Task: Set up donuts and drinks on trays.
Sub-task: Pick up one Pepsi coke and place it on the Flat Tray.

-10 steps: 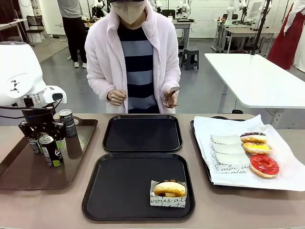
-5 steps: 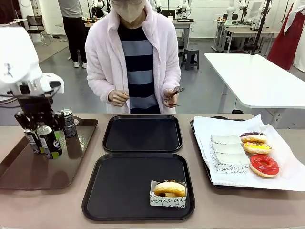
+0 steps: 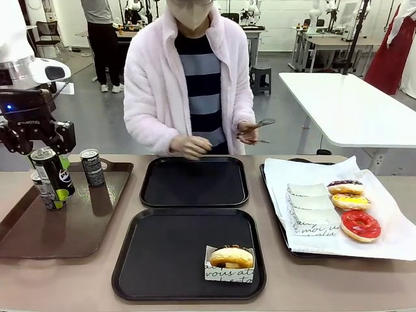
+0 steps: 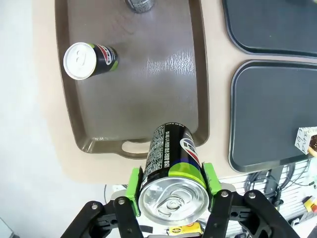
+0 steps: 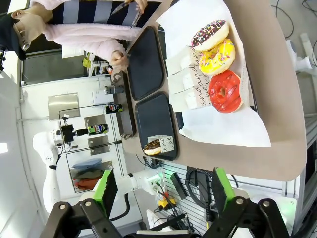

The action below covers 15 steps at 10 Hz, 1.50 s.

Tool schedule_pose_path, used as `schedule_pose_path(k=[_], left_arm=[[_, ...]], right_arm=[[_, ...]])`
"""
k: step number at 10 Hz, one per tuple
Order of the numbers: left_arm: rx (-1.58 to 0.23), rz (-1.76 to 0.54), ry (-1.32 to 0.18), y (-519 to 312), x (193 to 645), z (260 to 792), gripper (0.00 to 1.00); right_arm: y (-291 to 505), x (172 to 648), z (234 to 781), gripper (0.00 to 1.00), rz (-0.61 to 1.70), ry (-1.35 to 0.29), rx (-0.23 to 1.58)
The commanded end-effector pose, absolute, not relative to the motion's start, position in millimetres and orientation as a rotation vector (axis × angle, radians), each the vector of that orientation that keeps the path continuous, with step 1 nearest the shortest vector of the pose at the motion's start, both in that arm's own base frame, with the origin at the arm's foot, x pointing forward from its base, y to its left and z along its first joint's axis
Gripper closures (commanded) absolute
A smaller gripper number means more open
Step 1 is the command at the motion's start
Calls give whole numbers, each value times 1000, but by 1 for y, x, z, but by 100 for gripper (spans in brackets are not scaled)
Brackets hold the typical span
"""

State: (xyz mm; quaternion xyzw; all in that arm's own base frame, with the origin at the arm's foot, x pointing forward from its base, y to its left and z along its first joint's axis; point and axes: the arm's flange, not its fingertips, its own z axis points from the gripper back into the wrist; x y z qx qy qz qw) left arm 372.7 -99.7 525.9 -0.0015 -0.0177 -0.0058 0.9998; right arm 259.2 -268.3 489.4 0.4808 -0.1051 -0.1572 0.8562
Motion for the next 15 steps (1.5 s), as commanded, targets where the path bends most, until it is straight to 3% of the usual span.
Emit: schedule_pose_path(k=[1, 4, 5, 10, 15], left_arm=[[8, -17, -58, -99, 381, 514, 56], [8, -17, -58, -99, 381, 514, 56], [-3, -11, -32, -100, 380, 511, 41], [112, -137, -56, -233, 359, 521, 41], [34, -341, -66, -304, 356, 436, 41]], right_arm=[[-268, 260, 491, 0, -332, -229, 1026], [-268, 260, 491, 0, -332, -229, 1026], [-268, 260, 491, 0, -332, -229, 1026], [-268, 260, 491, 0, -332, -229, 1026], [-268, 260, 491, 0, -332, -229, 1026]])
